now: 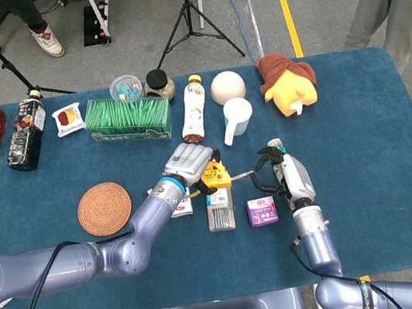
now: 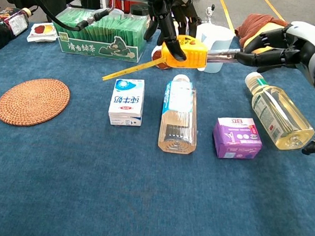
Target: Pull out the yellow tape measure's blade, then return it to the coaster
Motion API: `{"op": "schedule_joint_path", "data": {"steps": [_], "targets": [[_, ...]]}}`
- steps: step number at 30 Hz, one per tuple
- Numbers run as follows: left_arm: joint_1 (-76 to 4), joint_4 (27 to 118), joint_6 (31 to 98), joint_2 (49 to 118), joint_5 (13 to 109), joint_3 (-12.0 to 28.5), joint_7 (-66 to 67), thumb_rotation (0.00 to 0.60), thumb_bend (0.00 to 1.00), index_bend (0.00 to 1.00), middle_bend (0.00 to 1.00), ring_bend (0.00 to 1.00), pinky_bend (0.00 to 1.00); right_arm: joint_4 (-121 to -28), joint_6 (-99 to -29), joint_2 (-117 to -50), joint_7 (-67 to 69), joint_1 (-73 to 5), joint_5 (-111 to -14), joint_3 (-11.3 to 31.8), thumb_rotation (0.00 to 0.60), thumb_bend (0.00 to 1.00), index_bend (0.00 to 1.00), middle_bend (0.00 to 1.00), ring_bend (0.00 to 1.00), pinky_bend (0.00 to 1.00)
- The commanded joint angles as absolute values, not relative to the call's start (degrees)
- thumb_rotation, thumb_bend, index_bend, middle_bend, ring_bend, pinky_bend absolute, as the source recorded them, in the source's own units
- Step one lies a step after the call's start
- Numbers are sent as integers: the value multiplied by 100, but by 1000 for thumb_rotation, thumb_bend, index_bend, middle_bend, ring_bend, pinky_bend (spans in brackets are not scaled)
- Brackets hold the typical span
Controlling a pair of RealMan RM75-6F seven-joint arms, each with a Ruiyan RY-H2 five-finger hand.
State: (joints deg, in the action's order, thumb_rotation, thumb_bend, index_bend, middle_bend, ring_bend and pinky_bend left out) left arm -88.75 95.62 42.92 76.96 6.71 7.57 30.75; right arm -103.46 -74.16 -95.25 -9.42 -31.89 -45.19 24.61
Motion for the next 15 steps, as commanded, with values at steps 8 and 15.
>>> {"op": "schedule_joint_path", "data": {"steps": [8, 15], "targets": [[-8910, 9478, 4266, 7769, 664, 737, 3048, 587, 396, 544, 495, 510, 586, -10316, -7418, -9523, -906, -3176, -4508, 2476, 546, 404, 569, 310, 301, 287], [-8943, 9458, 4255, 7799, 672, 737, 3047, 584, 395, 543, 495, 510, 586, -10305, -7394, -9496, -875, -3159, -4490, 2479, 545, 432, 568, 311, 303, 290]]}}
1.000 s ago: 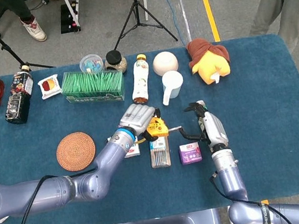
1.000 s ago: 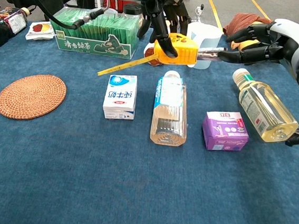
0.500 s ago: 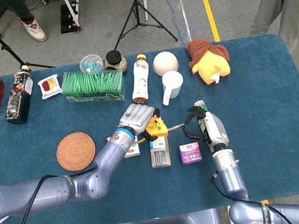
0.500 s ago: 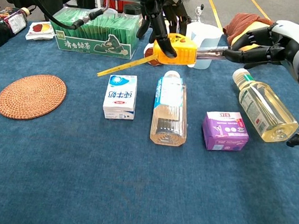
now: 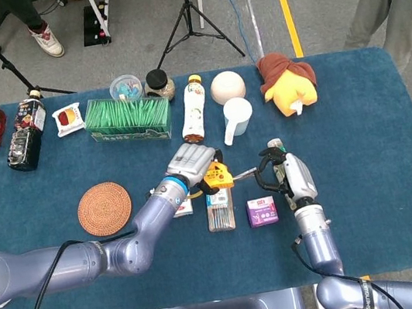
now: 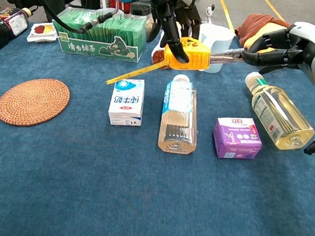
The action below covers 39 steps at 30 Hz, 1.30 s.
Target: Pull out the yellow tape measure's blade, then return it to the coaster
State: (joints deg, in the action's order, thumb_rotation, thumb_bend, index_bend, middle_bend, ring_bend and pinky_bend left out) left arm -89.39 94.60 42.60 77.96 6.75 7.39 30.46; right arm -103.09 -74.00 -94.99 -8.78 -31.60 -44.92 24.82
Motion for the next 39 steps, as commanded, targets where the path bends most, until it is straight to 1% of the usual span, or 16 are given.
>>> {"op": "schedule_joint_path", "data": {"steps": [1, 9, 13, 17, 22, 27, 35, 39], "targets": [[-8949, 9456, 4247, 7800, 666, 735, 3047, 584, 396, 543, 495, 509, 586, -10305, -7382, -9493, -870, -3158, -4490, 2475, 544, 433, 561, 311, 303, 290], [-8981, 9433, 4234, 7815, 651, 704, 3053, 586, 396, 544, 495, 510, 586, -10267, -7329, -9473, -833, -3157, -4536, 2451, 539, 459, 423, 294, 288, 290], [-8981, 9433, 4233, 7810, 654, 699, 3041, 583, 396, 543, 495, 510, 586, -10263, -7332, -9474, -815, -3151, -4549, 2449, 541, 470, 387, 288, 285, 290], [-8979, 9436, 4232, 7802, 665, 694, 3031, 586, 395, 544, 495, 510, 586, -10266, -7334, -9469, -805, -3145, -4558, 2448, 542, 524, 391, 288, 285, 290], [-8975, 9427, 4237, 7797, 690, 689, 3016, 586, 394, 543, 495, 510, 586, -10264, -7364, -9468, -803, -3133, -4560, 2451, 544, 584, 460, 290, 285, 294], [-8975, 9405, 4241, 7804, 692, 685, 3004, 584, 395, 543, 495, 510, 585, -10252, -7386, -9480, -782, -3124, -4580, 2454, 553, 649, 487, 297, 286, 299], [-8990, 9382, 4232, 7830, 707, 678, 3004, 584, 395, 544, 495, 510, 586, -10240, -7366, -9469, -766, -3112, -4549, 2464, 592, 691, 497, 304, 290, 302], [-8998, 9368, 4232, 7838, 720, 674, 3010, 584, 395, 544, 495, 510, 586, -10238, -7362, -9459, -752, -3103, -4531, 2476, 600, 733, 515, 309, 292, 307]]}}
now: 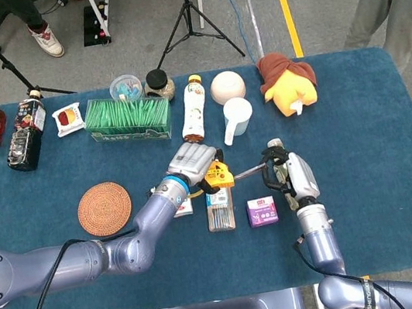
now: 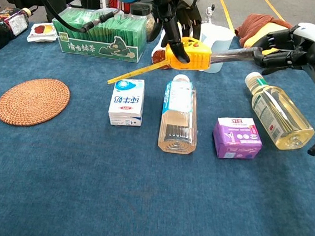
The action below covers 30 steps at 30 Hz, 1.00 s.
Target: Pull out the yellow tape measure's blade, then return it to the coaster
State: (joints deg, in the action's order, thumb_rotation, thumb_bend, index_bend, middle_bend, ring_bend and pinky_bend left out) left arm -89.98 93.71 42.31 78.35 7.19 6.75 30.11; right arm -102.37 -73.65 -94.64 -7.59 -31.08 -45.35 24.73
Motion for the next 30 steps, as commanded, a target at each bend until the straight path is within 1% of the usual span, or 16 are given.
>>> {"op": "schedule_joint_path", "data": {"steps": [1, 10, 15, 19, 27, 30], "targets": [[-8998, 9365, 4232, 7841, 722, 673, 3008, 587, 395, 544, 495, 510, 586, -10239, -7357, -9455, -745, -3100, -4526, 2478, 600, 747, 519, 310, 293, 308], [-9013, 9332, 4225, 7878, 730, 673, 3008, 578, 394, 543, 495, 510, 586, -10243, -7334, -9419, -709, -3075, -4508, 2481, 599, 790, 538, 321, 300, 319], [-9015, 9313, 4224, 7895, 731, 657, 3014, 586, 394, 543, 495, 510, 586, -10219, -7316, -9424, -687, -3072, -4513, 2472, 600, 792, 561, 335, 310, 326], [-8999, 9292, 4233, 7898, 748, 657, 2997, 580, 394, 543, 495, 510, 586, -10204, -7306, -9425, -678, -3066, -4509, 2462, 600, 792, 582, 345, 319, 332], [-8945, 9292, 4246, 7883, 836, 631, 2984, 590, 395, 543, 495, 510, 586, -10171, -7302, -9429, -643, -3045, -4525, 2442, 600, 792, 601, 360, 337, 345], [-8917, 9297, 4226, 7869, 849, 619, 2964, 583, 394, 543, 495, 509, 586, -10173, -7315, -9427, -642, -3038, -4544, 2439, 600, 792, 609, 363, 342, 349]]}}
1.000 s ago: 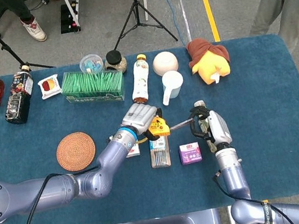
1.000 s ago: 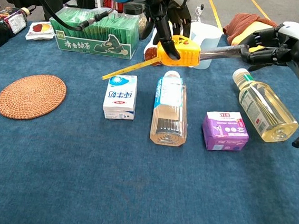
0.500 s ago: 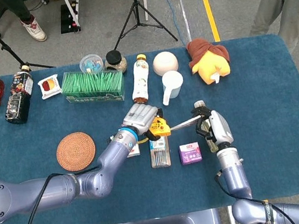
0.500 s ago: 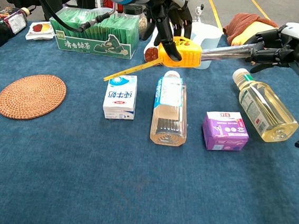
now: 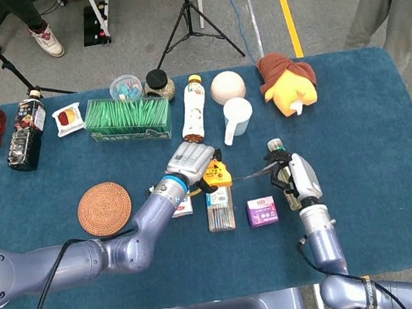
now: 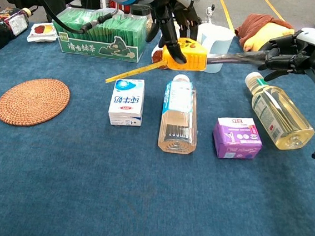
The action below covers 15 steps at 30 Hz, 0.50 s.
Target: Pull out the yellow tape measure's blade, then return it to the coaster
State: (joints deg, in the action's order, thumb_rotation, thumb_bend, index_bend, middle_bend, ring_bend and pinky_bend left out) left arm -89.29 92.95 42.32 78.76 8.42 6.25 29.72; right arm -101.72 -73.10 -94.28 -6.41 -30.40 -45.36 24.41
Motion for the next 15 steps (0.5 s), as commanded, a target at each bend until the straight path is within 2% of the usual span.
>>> {"op": "schedule_joint_path", "data": {"steps": [1, 15], "targets": [[-8911, 9297, 4226, 7867, 857, 613, 2964, 580, 394, 543, 495, 509, 586, -10178, -7316, -9426, -640, -3038, -4548, 2441, 600, 792, 610, 365, 344, 350], [-8680, 9427, 4257, 7675, 1071, 508, 2859, 584, 394, 543, 495, 510, 586, -10170, -7473, -9280, -568, -2913, -4585, 2533, 600, 792, 611, 367, 345, 352]]}}
